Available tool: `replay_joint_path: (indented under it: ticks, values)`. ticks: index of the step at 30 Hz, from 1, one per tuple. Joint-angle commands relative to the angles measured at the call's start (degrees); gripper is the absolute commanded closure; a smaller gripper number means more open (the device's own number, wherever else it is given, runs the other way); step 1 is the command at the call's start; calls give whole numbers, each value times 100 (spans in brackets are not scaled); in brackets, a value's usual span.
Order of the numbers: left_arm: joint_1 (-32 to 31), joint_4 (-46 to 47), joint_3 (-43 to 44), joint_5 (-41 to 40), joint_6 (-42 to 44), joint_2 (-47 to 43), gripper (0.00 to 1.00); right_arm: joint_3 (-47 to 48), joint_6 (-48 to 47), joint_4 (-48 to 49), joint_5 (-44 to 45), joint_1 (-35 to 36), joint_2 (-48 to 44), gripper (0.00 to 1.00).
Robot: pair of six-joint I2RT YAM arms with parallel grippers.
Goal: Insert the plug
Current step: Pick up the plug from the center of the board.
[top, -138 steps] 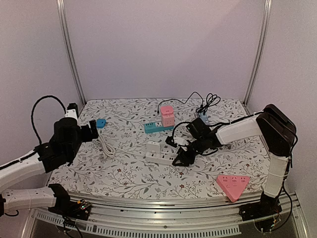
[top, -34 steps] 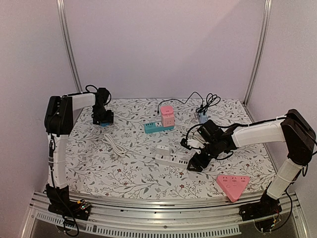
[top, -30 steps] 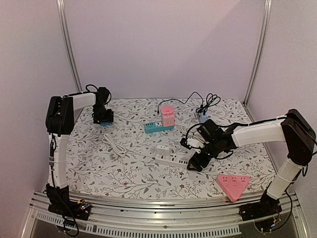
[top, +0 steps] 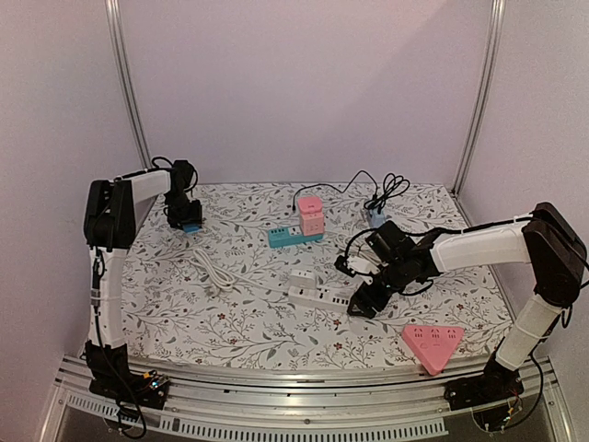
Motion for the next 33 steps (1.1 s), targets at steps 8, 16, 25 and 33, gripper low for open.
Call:
replay_joint_path:
  ticks: [8,16,25,33]
  values:
    - [-3,315,-540,60,46,-282,100,106,14,-176,161,16,-345,23]
    - [-429,1108,-1597,-632,484,-1330,100,231,191,-301,191,8,-853,23]
    - [-1364,1507,-2645,-1818,1008,-3034,100,601,352,-533,614,0,-1572,20]
    - [-2864,1794,-3716,-1990,1682,-5084,100,1255,568,-804,933,-51,-2154,16]
